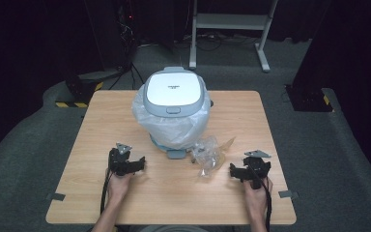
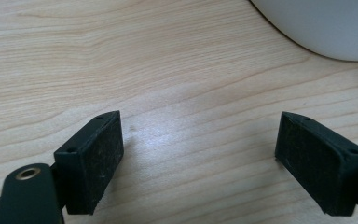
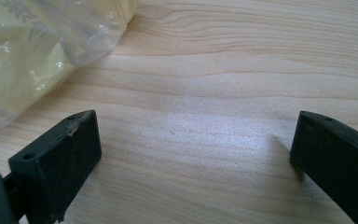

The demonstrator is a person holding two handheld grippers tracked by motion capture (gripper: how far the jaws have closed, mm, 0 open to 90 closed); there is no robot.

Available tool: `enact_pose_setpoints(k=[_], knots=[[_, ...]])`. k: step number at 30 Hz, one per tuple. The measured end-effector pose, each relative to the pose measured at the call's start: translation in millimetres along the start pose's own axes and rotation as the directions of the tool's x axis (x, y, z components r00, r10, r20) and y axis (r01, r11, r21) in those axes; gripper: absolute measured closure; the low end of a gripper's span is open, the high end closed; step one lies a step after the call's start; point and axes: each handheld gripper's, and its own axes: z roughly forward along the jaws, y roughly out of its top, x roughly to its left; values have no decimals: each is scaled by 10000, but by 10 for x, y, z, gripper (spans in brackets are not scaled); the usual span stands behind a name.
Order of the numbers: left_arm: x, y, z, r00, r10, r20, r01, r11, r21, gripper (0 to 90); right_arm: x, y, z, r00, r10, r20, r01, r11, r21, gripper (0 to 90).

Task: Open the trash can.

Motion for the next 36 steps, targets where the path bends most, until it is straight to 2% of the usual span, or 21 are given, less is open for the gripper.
enact_pose_setpoints(k=[2, 9, 13, 18, 23, 26, 30, 36], knots=[[-10, 1, 1, 10000, -34, 26, 34, 10000, -7, 153, 1, 0, 0, 10000, 6, 2, -6, 10000, 5, 14], [-68, 7, 0, 9996, 237, 165, -238, 9997, 84, 148, 5, -2, -3, 10000, 45, 14, -45, 10000, 12, 14], [-126, 27, 12, 9987, 318, 391, -322, 9994, 99, 145, 5, -2, -3, 10000, 45, 17, -45, 10000, 11, 14], [-230, 92, 40, 9965, 626, 560, -635, 9979, 131, 139, 7, -3, -4, 10000, 54, 30, -54, 10000, 11, 15], [-294, 124, 57, 9949, 738, 683, -749, 9971, 141, 135, 6, -3, -4, 10000, 48, 30, -48, 10000, 9, 14], [-335, 139, 66, 9944, 658, 828, -670, 9977, 109, 133, 7, -3, -4, 10000, 52, 30, -52, 10000, 11, 14], [-417, 194, 66, 9915, 842, 993, -846, 9964, 2, 125, 5, -4, -4, 10000, 25, 41, -25, 10000, 1, 15], [-517, 276, 81, 9868, 825, 1396, -816, 9966, -122, 112, 6, -4, -4, 10000, 29, 40, -29, 10000, 2, 15]])
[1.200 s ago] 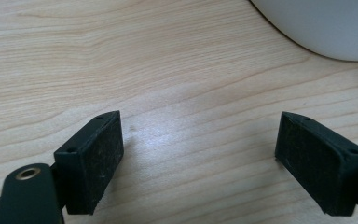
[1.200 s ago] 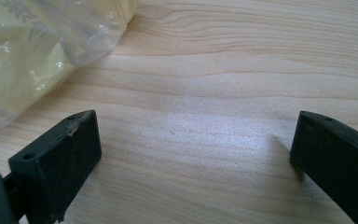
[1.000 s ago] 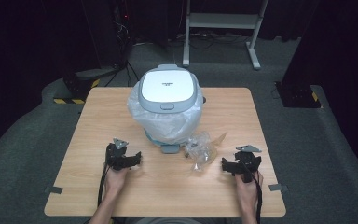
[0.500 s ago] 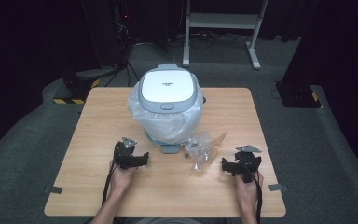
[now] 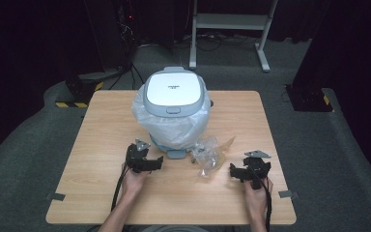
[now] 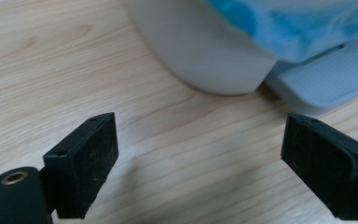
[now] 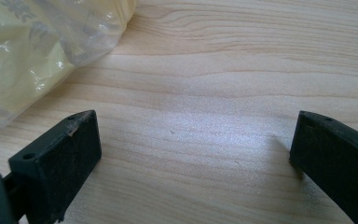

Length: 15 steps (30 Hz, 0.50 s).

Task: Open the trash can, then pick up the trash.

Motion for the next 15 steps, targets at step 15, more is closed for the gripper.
enact_pose_setpoints(k=[15], knots=[[-169, 164, 100, 9989, -65, 469, 72, 9999, -145, 95, 0, -1, -1, 10000, 0, 9, 0, 10000, -3, 14]])
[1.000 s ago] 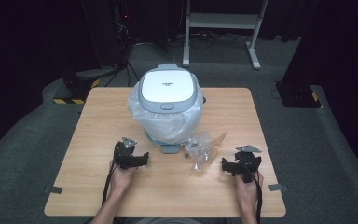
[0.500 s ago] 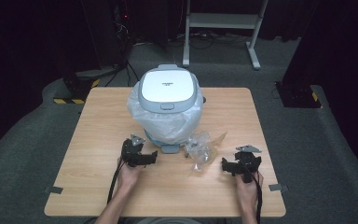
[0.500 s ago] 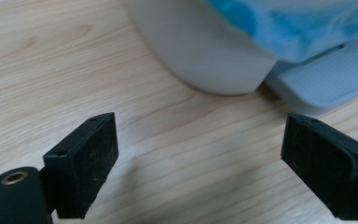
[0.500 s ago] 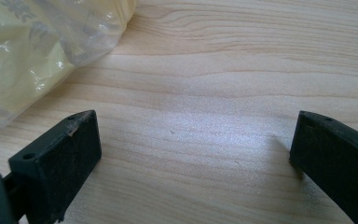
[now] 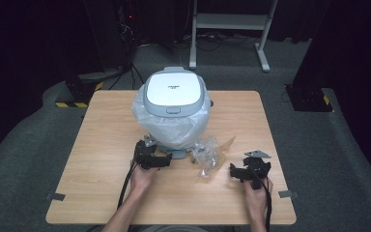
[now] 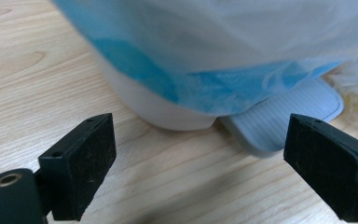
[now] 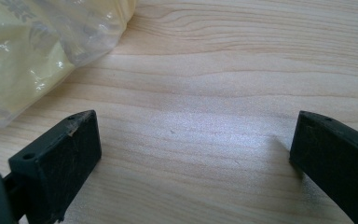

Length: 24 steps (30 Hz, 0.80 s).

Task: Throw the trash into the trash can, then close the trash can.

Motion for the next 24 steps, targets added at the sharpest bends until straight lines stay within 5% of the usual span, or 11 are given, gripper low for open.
enact_pose_setpoints(k=[6, 17, 24], knots=[[-25, 28, 28, 9994, -194, 301, 191, 9998, 105, 96, 1, 0, 0, 10000, 4, 5, -4, 10000, 1, 15], [-57, 109, 105, 9997, -252, -4, 252, 9996, 123, 90, 0, 0, 0, 10000, 1, 0, -1, 10000, 2, 14], [-58, 109, 128, 9995, 82, -299, -79, 9999, 108, 78, 0, 0, 0, 10000, -2, -2, 2, 10000, 2, 14]])
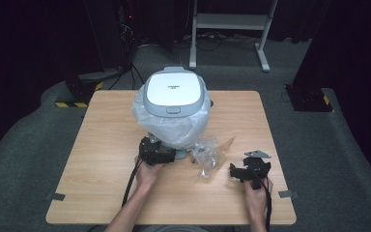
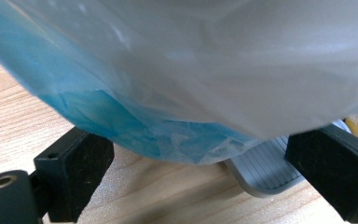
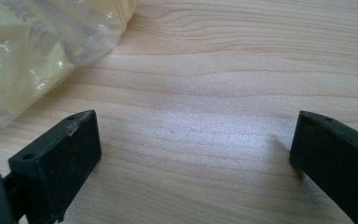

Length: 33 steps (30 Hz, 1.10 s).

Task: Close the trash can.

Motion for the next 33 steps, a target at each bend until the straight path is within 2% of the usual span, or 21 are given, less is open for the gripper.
enact_pose_setpoints(k=[1, 2, 3, 4, 5, 6, 7, 8, 9, 17, 18, 19, 20, 23, 24, 26, 29, 31, 33], knots=[[-3, -1, 4, 10000, 23, -46, -23, 10000, -28, 77, 0, 0, 0, 10000, 1, 0, -1, 10000, -1, 14], [43, 10, -33, 9964, 849, -11, -847, 9947, 574, 75, 0, 0, 0, 10000, 2, 1, -2, 10000, -1, 14], [-10, -1, 11, 9999, 129, -97, -130, 9999, -20, 74, 0, 0, 0, 10000, 1, 1, -1, 10000, -1, 14], [-11, 1, 12, 9998, 149, -112, -149, 9999, -10, 74, 0, 0, 0, 10000, -2, 1, 2, 10000, -1, 15], [-2, 6, -1, 9988, 497, -42, -495, 9982, 332, 73, 0, 0, 0, 10000, 0, 2, 0, 10000, -2, 14], [20, 12, -20, 9959, 904, 80, -907, 9935, 682, 72, 0, 0, 0, 10000, 0, 1, 0, 10000, -2, 15], [20, 11, -19, 9951, 982, -111, -974, 9936, 564, 72, 0, 0, 0, 10000, 1, 2, -1, 10000, -3, 14], [20, 11, -19, 9951, 982, -111, -974, 9936, 564, 72, 0, 0, 0, 10000, 1, 2, -1, 10000, -3, 14], [-10, 1, 7, 9985, 533, -134, -530, 9984, 204, 72, 0, 0, 0, 10000, 1, 2, -1, 10000, -2, 15], [-9, -5, 17, 9975, 686, -166, -683, 9975, 205, 73, 1, 0, 0, 10000, 9, 5, -9, 10000, -3, 14], [24, 1, -8, 9929, 1183, -85, -1176, 9913, 593, 73, 1, 0, 0, 10000, 7, 5, -7, 10000, -4, 14], [-19, -15, 34, 9986, 468, -233, -468, 9989, -20, 74, 1, 0, 0, 10000, 9, 2, -9, 10000, -5, 14], [-9, -16, 31, 9981, 584, -192, -583, 9983, 87, 74, 1, 0, 0, 10000, 4, 3, -4, 10000, -4, 15], [-8, -22, 44, 9984, 533, -172, -531, 9985, 91, 74, 1, 0, 0, 10000, 7, 4, -7, 10000, -3, 14], [-7, -26, 48, 9987, 509, -12, -509, 9986, 163, 74, 1, 0, 0, 10000, 7, 4, -7, 10000, -3, 14], [-13, -33, 70, 9994, 320, -100, -319, 9994, 98, 75, 1, 0, 0, 10000, 10, 2, -10, 10000, -2, 14], [1, -33, 89, 9996, 269, 34, -270, 9994, 193, 76, 1, 1, 0, 10000, 9, -4, -9, 10000, 3, 12], [3, -33, 97, 9991, 413, -64, -411, 9990, 197, 77, 2, 1, 1, 10000, 13, -8, -13, 10000, 16, 9], [0, -37, 110, 9993, 381, -53, -380, 9991, 207, 79, 3, 2, 2, 10000, 11, -17, -11, 10000, 22, 9]])
